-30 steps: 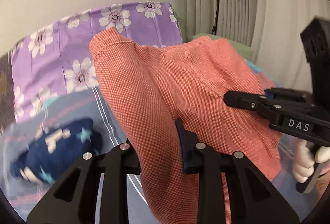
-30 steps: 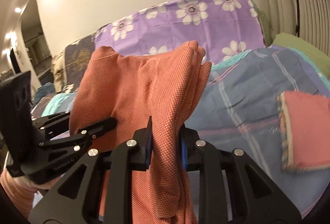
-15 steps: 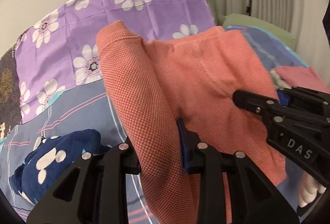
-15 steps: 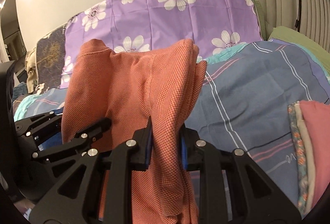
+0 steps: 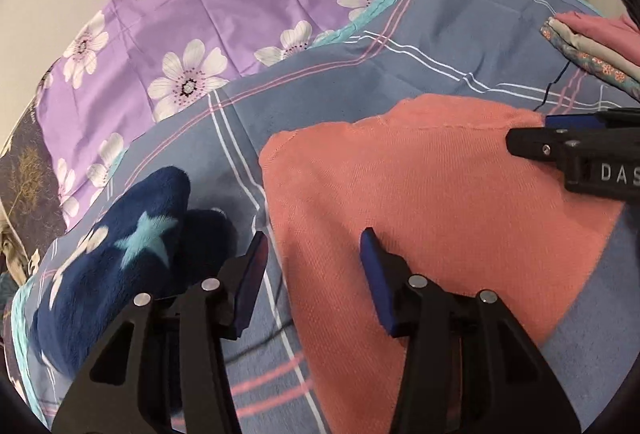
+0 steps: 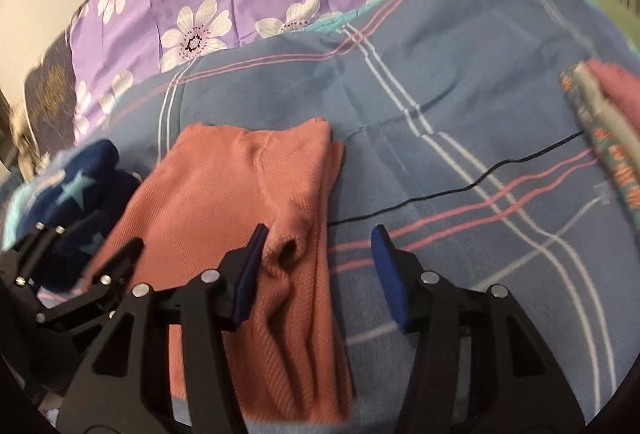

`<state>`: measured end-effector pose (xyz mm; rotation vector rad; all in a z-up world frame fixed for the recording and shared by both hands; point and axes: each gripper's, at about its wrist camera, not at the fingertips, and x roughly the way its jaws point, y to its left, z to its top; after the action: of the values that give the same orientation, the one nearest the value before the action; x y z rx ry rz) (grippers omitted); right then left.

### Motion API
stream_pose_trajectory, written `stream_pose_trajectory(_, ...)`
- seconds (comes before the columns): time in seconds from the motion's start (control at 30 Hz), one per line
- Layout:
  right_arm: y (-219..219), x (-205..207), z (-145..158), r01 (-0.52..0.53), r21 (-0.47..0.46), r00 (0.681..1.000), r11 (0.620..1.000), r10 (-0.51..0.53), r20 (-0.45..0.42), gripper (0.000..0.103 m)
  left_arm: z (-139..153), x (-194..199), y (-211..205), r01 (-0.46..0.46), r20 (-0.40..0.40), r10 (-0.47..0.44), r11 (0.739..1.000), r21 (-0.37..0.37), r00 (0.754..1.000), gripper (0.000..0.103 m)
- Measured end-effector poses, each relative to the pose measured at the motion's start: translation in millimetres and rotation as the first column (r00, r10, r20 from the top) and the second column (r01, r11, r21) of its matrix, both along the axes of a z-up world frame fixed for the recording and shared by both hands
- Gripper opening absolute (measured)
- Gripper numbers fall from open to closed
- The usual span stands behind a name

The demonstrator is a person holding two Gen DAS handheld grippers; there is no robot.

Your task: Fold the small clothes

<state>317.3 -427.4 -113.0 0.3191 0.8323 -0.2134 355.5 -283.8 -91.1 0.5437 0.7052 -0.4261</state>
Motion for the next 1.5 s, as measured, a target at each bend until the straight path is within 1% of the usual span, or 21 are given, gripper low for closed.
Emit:
stream_pose_trajectory(0.07, 3, -13, 1, 0.001, -0.011, 1.000, 1.000, -0.001, 0.011, 0.054, 3, -12, 10, -0.018, 0.000, 0.018, 0.999, -0.044, 1.000, 0.048)
stream_pose_trajectory(0.1, 4, -24, 2, 0.000, -0.006, 1.000, 1.000, 0.000, 0.020, 0.054, 2, -20, 12, -0.021, -0.008, 0.021, 0.998, -0.063, 1.000, 0.048)
stream_pose_trajectory(0.13, 2, -25, 3, 0.000, -0.007, 1.000, 1.000, 0.000, 0.024, 0.054, 3, -28, 19, -0.029, -0.029, 0.026, 0.995, -0.091, 0.999, 0.048)
stream_pose_trajectory(0.27, 14, -68, 7, 0.006, -0.047, 0.999, 0.999, -0.004, 0.051, 0.054, 6, -60, 40, -0.063, -0.056, 0.054, 0.985, -0.160, 0.997, 0.048)
stream_pose_trajectory(0.33, 27, -98, 12, 0.009, -0.094, 0.998, 0.996, -0.003, 0.061, 0.054, 12, -85, 50, -0.046, -0.060, 0.035, 0.980, -0.192, 0.998, 0.050)
stream_pose_trajectory(0.37, 32, -108, 14, -0.002, -0.108, 0.998, 0.994, 0.008, 0.058, 0.053, 15, -96, 55, -0.034, -0.068, 0.020, 0.978, -0.208, 0.997, 0.050)
stream_pose_trajectory(0.4, 40, -129, 18, -0.023, -0.121, 0.997, 0.992, 0.032, 0.075, 0.053, 19, -110, 60, -0.020, -0.070, 0.004, 0.974, -0.227, 0.998, 0.050)
stream_pose_trajectory(0.47, 52, -165, 28, -0.049, -0.144, 0.991, 0.988, 0.066, 0.119, 0.053, 33, -147, 76, 0.005, -0.019, -0.010, 0.966, -0.260, 1.000, 0.051)
stream_pose_trajectory(0.5, 59, -191, 39, -0.049, -0.169, 0.984, 0.984, 0.077, 0.161, 0.053, 45, -170, 86, 0.022, 0.017, -0.018, 0.959, -0.283, 1.000, 0.053)
stream_pose_trajectory(0.57, 67, -227, 55, -0.046, -0.186, 0.972, 0.982, 0.087, 0.220, 0.053, 60, -198, 100, 0.036, 0.056, -0.019, 0.950, -0.312, 0.998, 0.063)
stream_pose_trajectory(0.6, 72, -251, 67, -0.047, -0.175, 0.962, 0.983, 0.092, 0.256, 0.053, 69, -213, 107, 0.042, 0.072, -0.019, 0.944, -0.328, 0.997, 0.065)
stream_pose_trajectory(0.63, 76, -269, 76, -0.044, -0.164, 0.955, 0.985, 0.090, 0.283, 0.054, 79, -230, 116, 0.050, 0.091, -0.019, 0.934, -0.354, 0.996, 0.069)
stream_pose_trajectory(0.7, 85, -303, 93, -0.036, -0.150, 0.940, 0.988, 0.084, 0.330, 0.058, 97, -260, 133, 0.039, 0.122, 0.011, 0.916, -0.400, 0.993, 0.079)
stream_pose_trajectory(0.73, 91, -320, 100, -0.031, -0.148, 0.932, 0.989, 0.082, 0.353, 0.061, 102, -271, 139, 0.032, 0.132, 0.025, 0.909, -0.417, 0.991, 0.085)
stream_pose_trajectory(0.8, 102, -347, 112, -0.016, -0.159, 0.920, 0.987, 0.077, 0.383, 0.067, 114, -297, 149, 0.030, 0.156, 0.045, 0.895, -0.446, 0.987, 0.090)
stream_pose_trajectory(0.87, 113, -368, 120, -0.006, -0.172, 0.912, 0.985, 0.076, 0.403, 0.073, 121, -315, 155, 0.030, 0.177, 0.056, 0.891, -0.452, 0.983, 0.097)
stream_pose_trajectory(1.0, 129, -403, 133, 0.002, -0.160, 0.897, 0.987, 0.069, 0.436, 0.079, 133, -352, 165, 0.062, 0.213, 0.042, 0.885, -0.461, 0.976, 0.098)
stream_pose_trajectory(1.07, 135, -418, 138, 0.018, -0.166, 0.892, 0.986, 0.060, 0.449, 0.082, 136, -368, 170, 0.069, 0.224, 0.043, 0.880, -0.470, 0.974, 0.101)
stream_pose_trajectory(1.2, 150, -436, 146, 0.027, -0.207, 0.885, 0.978, 0.073, 0.460, 0.084, 138, -393, 180, 0.069, 0.244, 0.055, 0.878, -0.473, 0.968, 0.101)
stream_pose_trajectory(1.33, 166, -448, 151, 0.048, -0.257, 0.892, 0.965, 0.074, 0.445, 0.087, 137, -412, 188, 0.072, 0.244, 0.054, 0.876, -0.478, 0.968, 0.101)
stream_pose_trajectory(1.5, 182, -461, 155, 0.046, -0.283, 0.893, 0.958, 0.088, 0.441, 0.091, 138, -428, 191, 0.063, 0.244, 0.059, 0.884, -0.464, 0.968, 0.101)
